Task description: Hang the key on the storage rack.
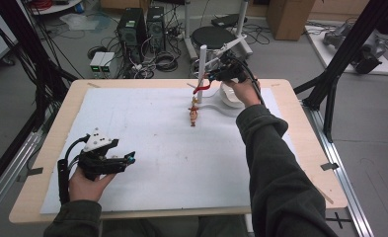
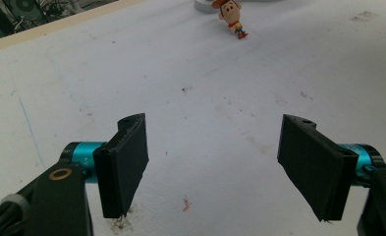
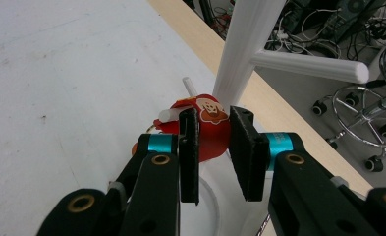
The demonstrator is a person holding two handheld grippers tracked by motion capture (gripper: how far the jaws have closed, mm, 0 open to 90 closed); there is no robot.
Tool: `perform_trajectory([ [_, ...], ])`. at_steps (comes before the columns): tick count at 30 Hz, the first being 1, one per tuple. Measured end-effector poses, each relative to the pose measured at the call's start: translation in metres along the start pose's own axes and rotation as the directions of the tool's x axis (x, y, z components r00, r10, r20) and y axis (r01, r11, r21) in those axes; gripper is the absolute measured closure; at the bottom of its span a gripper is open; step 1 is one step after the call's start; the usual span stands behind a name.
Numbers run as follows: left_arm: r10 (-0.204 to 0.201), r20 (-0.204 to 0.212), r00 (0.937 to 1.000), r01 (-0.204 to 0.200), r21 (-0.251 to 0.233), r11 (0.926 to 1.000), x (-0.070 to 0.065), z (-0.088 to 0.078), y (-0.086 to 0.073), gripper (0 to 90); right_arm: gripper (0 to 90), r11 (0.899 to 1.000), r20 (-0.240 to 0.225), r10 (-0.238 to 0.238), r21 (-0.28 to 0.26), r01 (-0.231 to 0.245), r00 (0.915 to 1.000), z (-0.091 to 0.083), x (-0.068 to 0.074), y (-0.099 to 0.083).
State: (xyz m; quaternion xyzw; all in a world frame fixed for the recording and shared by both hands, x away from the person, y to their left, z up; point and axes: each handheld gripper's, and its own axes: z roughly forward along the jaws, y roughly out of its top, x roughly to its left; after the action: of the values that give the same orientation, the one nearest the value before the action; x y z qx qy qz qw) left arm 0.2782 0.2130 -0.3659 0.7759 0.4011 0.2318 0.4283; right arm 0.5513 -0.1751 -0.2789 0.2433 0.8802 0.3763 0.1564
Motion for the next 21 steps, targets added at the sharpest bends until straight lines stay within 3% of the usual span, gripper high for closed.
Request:
perform_trajectory([
  [21, -0.001, -0.008, 1.0000, 0.001, -0.007, 1.0000, 0.0024, -0.0039, 0.0012, 27.6, 74.7, 0.999, 0.019, 0.049, 0.018, -0.049, 0.9986, 0.0086, -0.0030, -0.0026],
])
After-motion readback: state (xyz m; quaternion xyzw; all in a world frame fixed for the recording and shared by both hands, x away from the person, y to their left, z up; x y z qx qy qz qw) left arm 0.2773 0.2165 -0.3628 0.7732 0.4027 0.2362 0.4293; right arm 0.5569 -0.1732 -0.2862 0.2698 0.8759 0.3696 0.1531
